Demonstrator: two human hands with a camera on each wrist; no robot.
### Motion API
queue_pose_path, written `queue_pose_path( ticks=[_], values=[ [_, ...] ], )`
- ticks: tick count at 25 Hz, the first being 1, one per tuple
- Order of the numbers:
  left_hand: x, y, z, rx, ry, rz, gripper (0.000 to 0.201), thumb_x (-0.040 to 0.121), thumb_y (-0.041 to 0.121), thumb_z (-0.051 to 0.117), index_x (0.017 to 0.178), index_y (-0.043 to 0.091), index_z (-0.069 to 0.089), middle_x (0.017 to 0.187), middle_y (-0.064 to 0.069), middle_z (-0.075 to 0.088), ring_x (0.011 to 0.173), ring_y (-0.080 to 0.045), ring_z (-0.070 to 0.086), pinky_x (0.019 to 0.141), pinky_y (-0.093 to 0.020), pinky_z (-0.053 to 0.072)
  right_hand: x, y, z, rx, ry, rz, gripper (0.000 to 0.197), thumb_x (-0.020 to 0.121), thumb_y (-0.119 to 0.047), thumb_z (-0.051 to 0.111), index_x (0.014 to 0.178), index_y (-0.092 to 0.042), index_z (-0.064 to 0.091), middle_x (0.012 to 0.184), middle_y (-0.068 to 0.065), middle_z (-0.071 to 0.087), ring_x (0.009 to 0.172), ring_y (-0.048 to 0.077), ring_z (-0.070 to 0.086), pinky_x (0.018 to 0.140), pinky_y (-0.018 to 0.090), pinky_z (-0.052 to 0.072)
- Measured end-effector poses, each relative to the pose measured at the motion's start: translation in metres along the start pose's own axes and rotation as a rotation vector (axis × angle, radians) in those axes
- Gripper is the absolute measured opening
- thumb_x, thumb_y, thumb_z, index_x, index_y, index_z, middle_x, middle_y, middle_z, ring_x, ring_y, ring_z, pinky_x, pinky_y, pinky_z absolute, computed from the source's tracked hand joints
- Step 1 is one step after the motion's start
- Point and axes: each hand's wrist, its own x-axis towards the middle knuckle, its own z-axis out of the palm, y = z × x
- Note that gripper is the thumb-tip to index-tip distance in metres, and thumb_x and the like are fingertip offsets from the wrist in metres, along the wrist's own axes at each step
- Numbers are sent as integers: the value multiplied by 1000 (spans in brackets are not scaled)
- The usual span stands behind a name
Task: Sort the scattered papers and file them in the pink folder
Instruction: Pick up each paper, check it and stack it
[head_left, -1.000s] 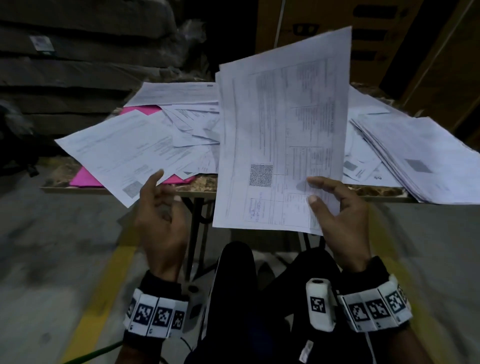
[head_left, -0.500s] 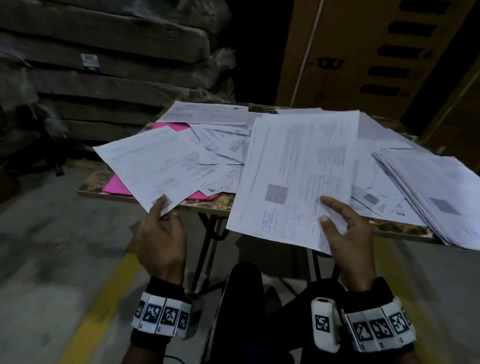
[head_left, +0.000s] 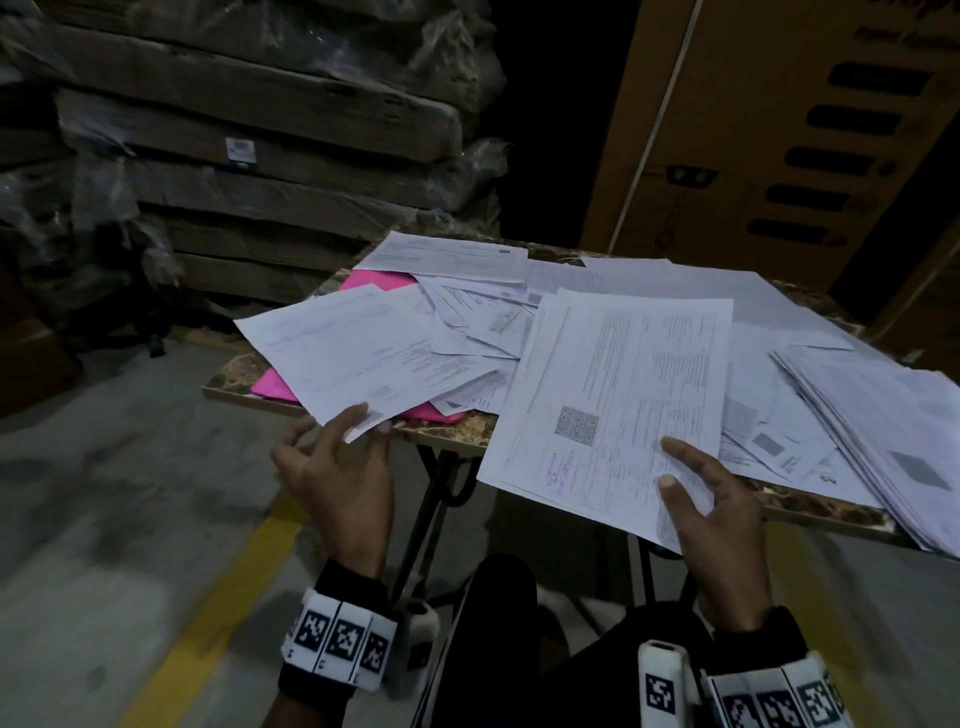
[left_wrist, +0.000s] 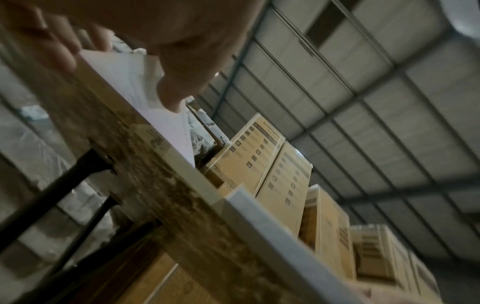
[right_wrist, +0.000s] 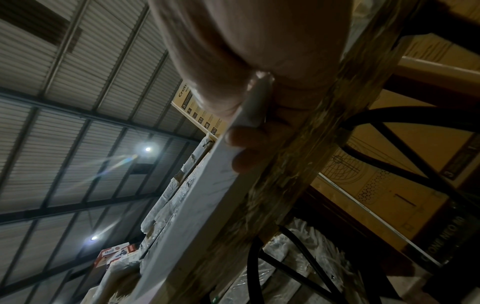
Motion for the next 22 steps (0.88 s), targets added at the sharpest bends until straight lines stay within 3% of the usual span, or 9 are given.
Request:
queue_pose_path(
  ticks=[4,6,8,10,12,14,16,20,22],
  values=[
    [3,12,-9,-133,-162,-236,45,95,48,59,137,32,53,131,-8,52,111,-22,54,88,-38,53,-1,-2,-4,-2,4,-9,32,94,-1,61,120,-18,69,126,-12,62,118,-9,52,103,20,38],
    [11,12,-14,-336,-207,-397,51,97,62,45,134,29,54,128,-2,62,102,-23,63,70,-36,56,-2,-3,-6,-13,4,-18,33,94,0,60,121,-17,68,126,-12,63,117,-16,49,102,16,37],
    [25,5,-16,-408,-163,-506,59,93,69,48,114,18,67,106,-5,72,86,-24,68,53,-31,53,-3,-3,-7,-14,2,-17,33,95,0,60,121,-17,68,127,-11,63,117,-18,48,97,7,36],
    [34,-4,-16,-314,-121,-457,45,88,55,68,92,11,71,89,-8,72,76,-25,68,49,-28,50,-4,-5,-6,-19,0,-13,33,95,1,59,121,-17,68,128,-9,63,116,-21,47,92,-1,35],
    [37,-9,-15,-240,-121,-380,23,81,29,81,83,10,67,89,-15,72,78,-33,69,50,-28,49,-5,-6,-5,-22,-7,-10,33,95,1,59,121,-17,68,128,-9,62,113,-21,48,89,-5,34],
    [35,-7,-14,-271,-122,-390,18,79,8,78,89,9,64,100,-20,71,79,-28,68,47,-26,48,-7,-6,-5,-14,-10,-9,33,95,1,59,121,-18,68,128,-9,62,116,-11,52,92,0,35],
    [29,3,-13,-290,-113,-389,25,80,-5,68,102,6,63,109,-14,66,78,-16,63,42,-21,46,-10,-6,-5,-8,-3,-13,34,95,1,60,121,-18,68,129,-7,62,124,2,51,98,11,36],
    [24,7,-11,-307,-136,-372,34,81,-5,59,106,15,69,115,-8,66,94,-26,65,43,-23,48,-13,-6,-9,4,1,0,33,95,1,60,120,-19,68,129,-7,62,125,6,51,96,13,37],
    [24,5,-11,-324,-125,-392,33,81,-3,60,105,16,73,114,-8,70,100,-28,68,54,-32,57,-14,-6,-12,20,0,5,33,95,1,59,119,-20,68,129,-7,62,125,6,51,93,10,37]
  ],
)
